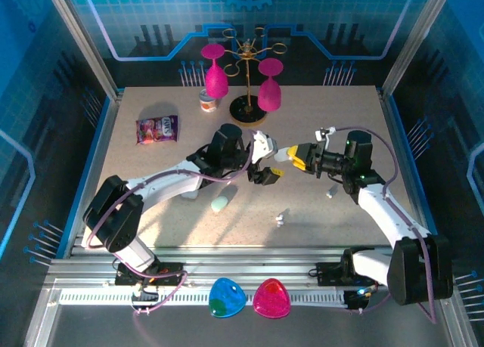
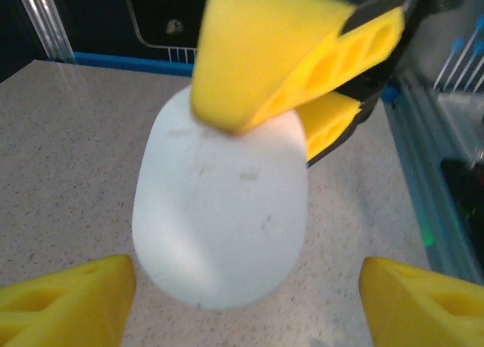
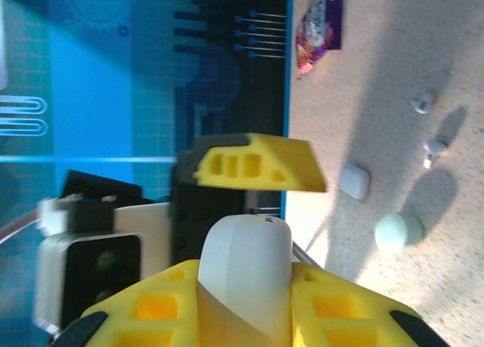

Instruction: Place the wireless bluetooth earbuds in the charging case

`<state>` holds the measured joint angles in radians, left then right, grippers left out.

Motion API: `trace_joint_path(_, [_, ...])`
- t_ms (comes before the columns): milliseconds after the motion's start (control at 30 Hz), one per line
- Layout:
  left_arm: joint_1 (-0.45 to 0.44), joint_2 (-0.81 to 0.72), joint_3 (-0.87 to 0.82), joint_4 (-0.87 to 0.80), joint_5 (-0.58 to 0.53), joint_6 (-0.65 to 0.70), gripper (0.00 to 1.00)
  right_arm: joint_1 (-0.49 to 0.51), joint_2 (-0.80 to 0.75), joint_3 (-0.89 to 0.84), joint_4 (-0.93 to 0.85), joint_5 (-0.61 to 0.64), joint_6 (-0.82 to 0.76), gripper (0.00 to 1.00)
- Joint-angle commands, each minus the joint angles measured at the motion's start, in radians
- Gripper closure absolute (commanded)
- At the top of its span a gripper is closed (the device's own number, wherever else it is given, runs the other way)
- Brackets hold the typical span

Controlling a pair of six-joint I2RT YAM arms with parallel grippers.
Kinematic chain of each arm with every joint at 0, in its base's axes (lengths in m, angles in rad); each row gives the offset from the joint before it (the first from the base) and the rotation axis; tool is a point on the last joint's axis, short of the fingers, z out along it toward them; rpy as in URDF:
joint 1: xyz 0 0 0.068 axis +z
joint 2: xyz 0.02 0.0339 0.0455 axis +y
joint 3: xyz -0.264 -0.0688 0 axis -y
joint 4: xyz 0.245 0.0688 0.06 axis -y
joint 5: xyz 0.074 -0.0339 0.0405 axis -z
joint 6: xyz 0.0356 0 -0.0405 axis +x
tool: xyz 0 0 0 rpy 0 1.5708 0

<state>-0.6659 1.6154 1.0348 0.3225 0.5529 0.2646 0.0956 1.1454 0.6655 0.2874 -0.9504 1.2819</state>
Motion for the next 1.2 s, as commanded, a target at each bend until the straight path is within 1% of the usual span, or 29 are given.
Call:
trace_joint_path(0, [0.018,-0.026,-0.059,0.369,0.057,-0.207,0.18,-0.014,-0.039,-0.025,0.268,-0.013,0.201,0.86])
trace_joint_path(67, [0.019,-0.016,-0.073,0.482,0.062,-0.268,0.17,-0.017,-0.038,-0.037,0.407,-0.007,0.324,0.86])
trace_joint_path(133, [0.019,-0.012,-0.073,0.541,0.057,-0.299,0.15,-0.018,-0.037,-0.048,0.537,0.010,0.448,0.86])
trace_joint_path(200, [0.019,-0.007,-0.075,0.600,0.039,-0.318,0.13,-0.018,-0.038,-0.053,0.611,0.030,0.519,0.86])
trace_joint_path(300, [0.020,0.002,-0.076,0.682,0.016,-0.347,0.13,-0.016,-0.047,-0.065,0.636,0.062,0.566,0.88])
trace_joint_path(467, [0.021,0.034,-0.064,0.786,0.047,-0.376,0.18,-0.011,-0.058,-0.060,0.657,0.072,0.607,0.88])
trace_joint_path(567, [0.025,0.080,-0.081,0.955,0.060,-0.414,0.25,-0.007,-0.056,-0.058,0.690,0.080,0.647,0.88])
trace_joint_path(633, [0.039,0.126,-0.072,1.074,0.069,-0.501,0.29,-0.001,-0.055,-0.053,0.705,0.085,0.663,0.89])
trace_joint_path(667, [0.045,0.141,-0.060,1.076,0.074,-0.535,0.31,0.003,-0.053,-0.051,0.705,0.085,0.664,0.89])
trace_joint_path(733, [0.044,0.152,-0.049,1.078,0.085,-0.530,0.32,0.013,-0.052,-0.045,0.702,0.086,0.664,0.90])
trace_joint_path(933, [0.044,0.156,-0.028,1.078,0.088,-0.522,0.33,0.039,-0.046,-0.042,0.697,0.101,0.659,0.90])
trace_joint_path(1167, [0.044,0.155,-0.023,1.078,0.099,-0.528,0.38,0.054,-0.033,-0.037,0.706,0.114,0.655,0.90])
